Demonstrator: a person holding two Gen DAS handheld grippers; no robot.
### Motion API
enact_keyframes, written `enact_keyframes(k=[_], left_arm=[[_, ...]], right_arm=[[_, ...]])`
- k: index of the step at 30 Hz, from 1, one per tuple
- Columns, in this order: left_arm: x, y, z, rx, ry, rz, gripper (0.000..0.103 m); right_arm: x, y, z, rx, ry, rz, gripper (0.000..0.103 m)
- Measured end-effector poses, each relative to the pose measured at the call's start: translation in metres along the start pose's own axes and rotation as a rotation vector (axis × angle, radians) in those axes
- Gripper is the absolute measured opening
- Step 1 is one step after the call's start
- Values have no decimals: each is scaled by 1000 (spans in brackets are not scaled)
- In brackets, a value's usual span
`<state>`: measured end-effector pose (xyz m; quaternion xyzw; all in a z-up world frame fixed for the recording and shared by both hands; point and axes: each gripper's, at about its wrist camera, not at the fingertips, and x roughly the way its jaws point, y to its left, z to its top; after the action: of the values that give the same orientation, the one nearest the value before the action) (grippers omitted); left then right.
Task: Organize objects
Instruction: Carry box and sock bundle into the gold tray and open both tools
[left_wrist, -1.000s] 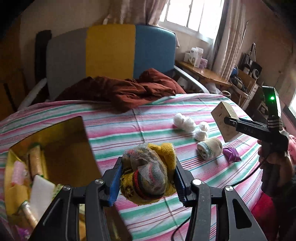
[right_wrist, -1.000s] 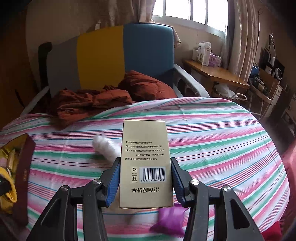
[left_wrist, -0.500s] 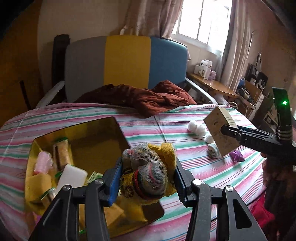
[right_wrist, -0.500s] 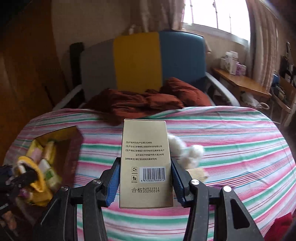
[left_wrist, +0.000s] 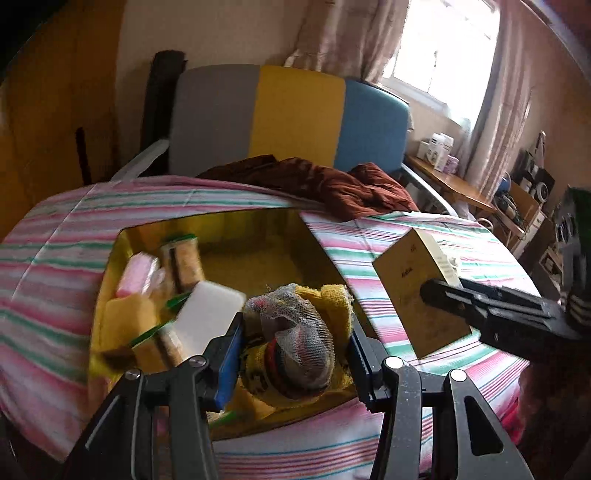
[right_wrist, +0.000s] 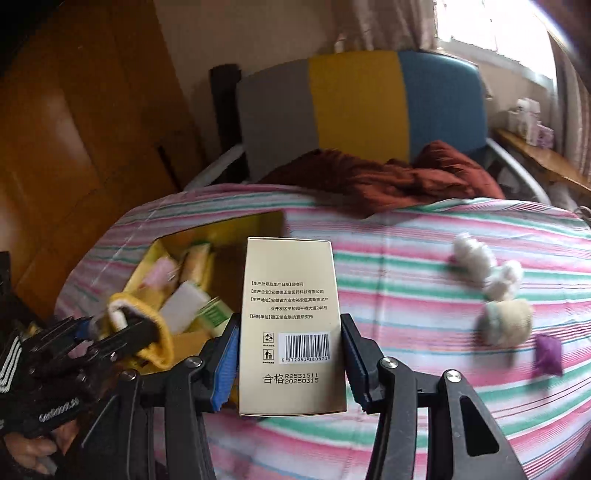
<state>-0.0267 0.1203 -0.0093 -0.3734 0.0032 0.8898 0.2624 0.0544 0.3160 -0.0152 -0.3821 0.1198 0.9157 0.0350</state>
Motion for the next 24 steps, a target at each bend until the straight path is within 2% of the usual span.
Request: enact_keyframes(k=[4,12,18,24], left_arm=[[-14,31,-8,-63,-7,10,51],[-36,82,-26,-161,-20,84,51],[-35,83,-31,-158,-13,119,51],[-30,73,-30,-117,-9,123,52]], right_arm=[[3,18,-12,-18,28,33,51],[10,42,-24,-59,56,57,51],[14,54,-32,-93,67,49,51],[14,55,-37,-104,63,32,51]])
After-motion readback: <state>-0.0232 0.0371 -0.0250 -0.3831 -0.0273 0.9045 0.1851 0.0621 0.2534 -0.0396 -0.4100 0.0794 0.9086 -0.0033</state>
